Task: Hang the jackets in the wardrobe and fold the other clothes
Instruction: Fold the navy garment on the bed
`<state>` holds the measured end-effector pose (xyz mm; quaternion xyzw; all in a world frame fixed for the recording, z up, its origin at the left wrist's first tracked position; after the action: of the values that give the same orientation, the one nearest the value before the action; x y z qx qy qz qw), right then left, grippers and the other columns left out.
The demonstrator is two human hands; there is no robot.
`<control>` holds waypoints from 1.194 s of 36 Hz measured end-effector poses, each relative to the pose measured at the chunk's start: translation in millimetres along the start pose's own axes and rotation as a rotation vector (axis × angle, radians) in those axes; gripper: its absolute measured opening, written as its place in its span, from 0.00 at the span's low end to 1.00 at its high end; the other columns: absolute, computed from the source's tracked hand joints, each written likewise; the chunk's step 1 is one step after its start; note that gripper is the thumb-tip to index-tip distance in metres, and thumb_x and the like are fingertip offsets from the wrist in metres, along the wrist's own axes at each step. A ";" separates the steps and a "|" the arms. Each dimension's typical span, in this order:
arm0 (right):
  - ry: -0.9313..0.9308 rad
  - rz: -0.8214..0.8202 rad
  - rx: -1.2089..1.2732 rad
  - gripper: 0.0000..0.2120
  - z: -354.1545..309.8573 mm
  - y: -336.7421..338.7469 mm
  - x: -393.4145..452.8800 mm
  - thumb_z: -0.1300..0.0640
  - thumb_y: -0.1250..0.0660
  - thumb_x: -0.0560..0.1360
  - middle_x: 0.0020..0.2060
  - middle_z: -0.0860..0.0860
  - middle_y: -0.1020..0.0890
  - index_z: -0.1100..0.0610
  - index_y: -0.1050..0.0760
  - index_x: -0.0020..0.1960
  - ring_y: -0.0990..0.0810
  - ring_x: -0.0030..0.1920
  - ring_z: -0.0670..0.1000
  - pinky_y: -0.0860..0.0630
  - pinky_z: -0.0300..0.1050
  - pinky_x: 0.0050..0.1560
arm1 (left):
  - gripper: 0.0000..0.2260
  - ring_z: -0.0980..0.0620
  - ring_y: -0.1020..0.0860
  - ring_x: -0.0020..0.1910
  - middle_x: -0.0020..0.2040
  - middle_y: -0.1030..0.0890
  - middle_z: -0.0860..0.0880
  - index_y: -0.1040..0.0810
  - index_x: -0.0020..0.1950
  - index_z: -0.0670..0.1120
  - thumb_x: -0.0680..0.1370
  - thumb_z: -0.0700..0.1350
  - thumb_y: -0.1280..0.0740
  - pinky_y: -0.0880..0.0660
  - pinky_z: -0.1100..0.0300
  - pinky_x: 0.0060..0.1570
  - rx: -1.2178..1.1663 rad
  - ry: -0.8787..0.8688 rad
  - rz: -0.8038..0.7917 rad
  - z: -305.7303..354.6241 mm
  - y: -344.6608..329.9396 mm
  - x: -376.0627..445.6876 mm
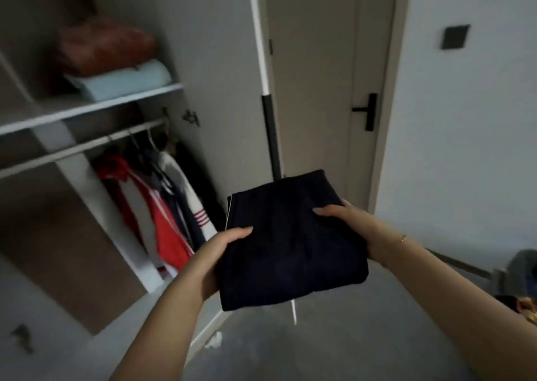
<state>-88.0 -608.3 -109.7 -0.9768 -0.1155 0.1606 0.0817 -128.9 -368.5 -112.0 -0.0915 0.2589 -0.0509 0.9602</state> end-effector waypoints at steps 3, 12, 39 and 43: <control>0.003 -0.126 -0.068 0.26 -34.2 -36.5 27.0 0.50 0.25 0.69 0.52 0.53 0.15 0.50 0.28 0.65 0.16 0.51 0.55 0.19 0.48 0.46 | 0.11 0.46 0.15 0.41 0.47 0.15 0.42 0.16 0.49 0.41 0.70 0.46 0.26 0.21 0.59 0.31 -0.045 -0.053 0.154 31.0 23.6 -17.0; 0.069 -0.426 -0.126 0.19 -123.6 -126.9 69.3 0.51 0.27 0.71 0.48 0.52 0.14 0.53 0.24 0.60 0.15 0.45 0.52 0.19 0.42 0.37 | 0.20 0.45 0.15 0.38 0.46 0.15 0.41 0.19 0.53 0.41 0.63 0.45 0.26 0.21 0.57 0.33 -0.159 -0.260 0.389 117.2 73.0 -58.5; 0.450 -0.542 -0.025 0.17 -354.8 -377.9 266.9 0.56 0.31 0.74 0.47 0.54 0.14 0.54 0.24 0.62 0.14 0.43 0.53 0.20 0.43 0.34 | 0.08 0.46 0.16 0.32 0.39 0.15 0.44 0.20 0.51 0.42 0.74 0.44 0.32 0.22 0.56 0.26 -0.155 -0.741 0.399 429.2 279.6 -26.3; 0.569 -0.505 -0.065 0.16 -415.2 -400.5 295.6 0.57 0.31 0.74 0.47 0.54 0.14 0.54 0.24 0.61 0.14 0.43 0.53 0.20 0.43 0.35 | 0.09 0.45 0.16 0.34 0.42 0.14 0.44 0.18 0.51 0.44 0.72 0.45 0.30 0.22 0.54 0.29 -0.122 -0.815 0.344 492.5 297.3 -11.6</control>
<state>242.7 -200.2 270.1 -0.9252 -0.3303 -0.1460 0.1162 125.5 -2.5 251.8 -0.1161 -0.1267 0.1652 0.9712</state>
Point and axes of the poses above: each hand's wrist, its own x-axis towards the middle knuckle, its own y-axis out of the back of the hand, z = x × y, the point moved 5 cm from there along x, towards the middle knuckle
